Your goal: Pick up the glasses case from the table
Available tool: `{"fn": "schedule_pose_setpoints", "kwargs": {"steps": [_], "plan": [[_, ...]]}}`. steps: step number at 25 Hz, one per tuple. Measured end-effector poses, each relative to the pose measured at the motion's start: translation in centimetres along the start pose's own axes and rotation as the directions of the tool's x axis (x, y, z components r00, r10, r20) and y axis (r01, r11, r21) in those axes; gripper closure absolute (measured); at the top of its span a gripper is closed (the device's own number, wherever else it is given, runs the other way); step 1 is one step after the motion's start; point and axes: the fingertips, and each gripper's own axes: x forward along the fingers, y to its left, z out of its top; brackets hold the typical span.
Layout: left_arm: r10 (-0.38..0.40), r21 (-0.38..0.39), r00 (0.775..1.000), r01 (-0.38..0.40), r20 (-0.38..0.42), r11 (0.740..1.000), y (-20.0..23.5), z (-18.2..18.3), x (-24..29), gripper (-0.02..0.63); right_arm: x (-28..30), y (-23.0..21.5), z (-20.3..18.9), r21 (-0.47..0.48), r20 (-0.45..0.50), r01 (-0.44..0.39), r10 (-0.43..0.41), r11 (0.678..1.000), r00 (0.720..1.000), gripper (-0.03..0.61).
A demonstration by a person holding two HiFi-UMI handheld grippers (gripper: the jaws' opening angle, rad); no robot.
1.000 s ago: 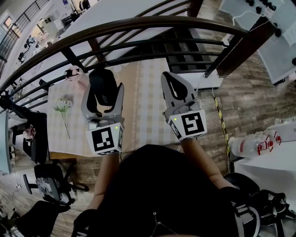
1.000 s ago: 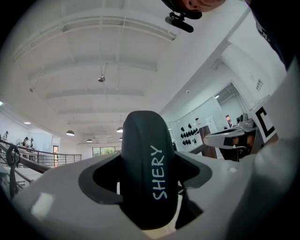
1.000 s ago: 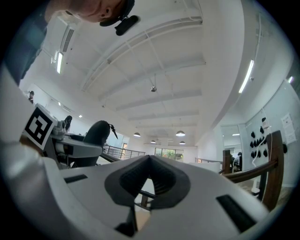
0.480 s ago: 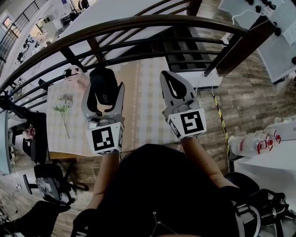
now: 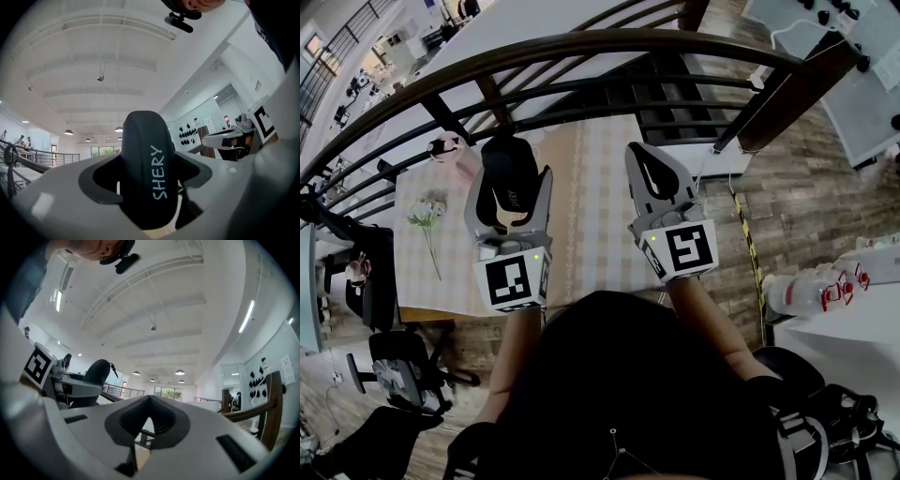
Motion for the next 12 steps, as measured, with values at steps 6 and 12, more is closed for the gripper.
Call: {"fn": "schedule_pose_setpoints", "kwargs": {"steps": [6, 12], "plan": [[0.007, -0.001, 1.000, -0.007, -0.008, 1.000, 0.15, -0.04, 0.06, 0.258, 0.12, -0.06, -0.12, -0.004, -0.008, 0.002, -0.002, 1.000, 1.000, 0.571], [-0.014, 0.013, 1.000, 0.014, -0.013, 1.000, -0.03, -0.36, 0.25, 0.258, 0.19, -0.10, -0.39, -0.002, -0.009, 0.006, -0.006, 1.000, 1.000, 0.571]]}}
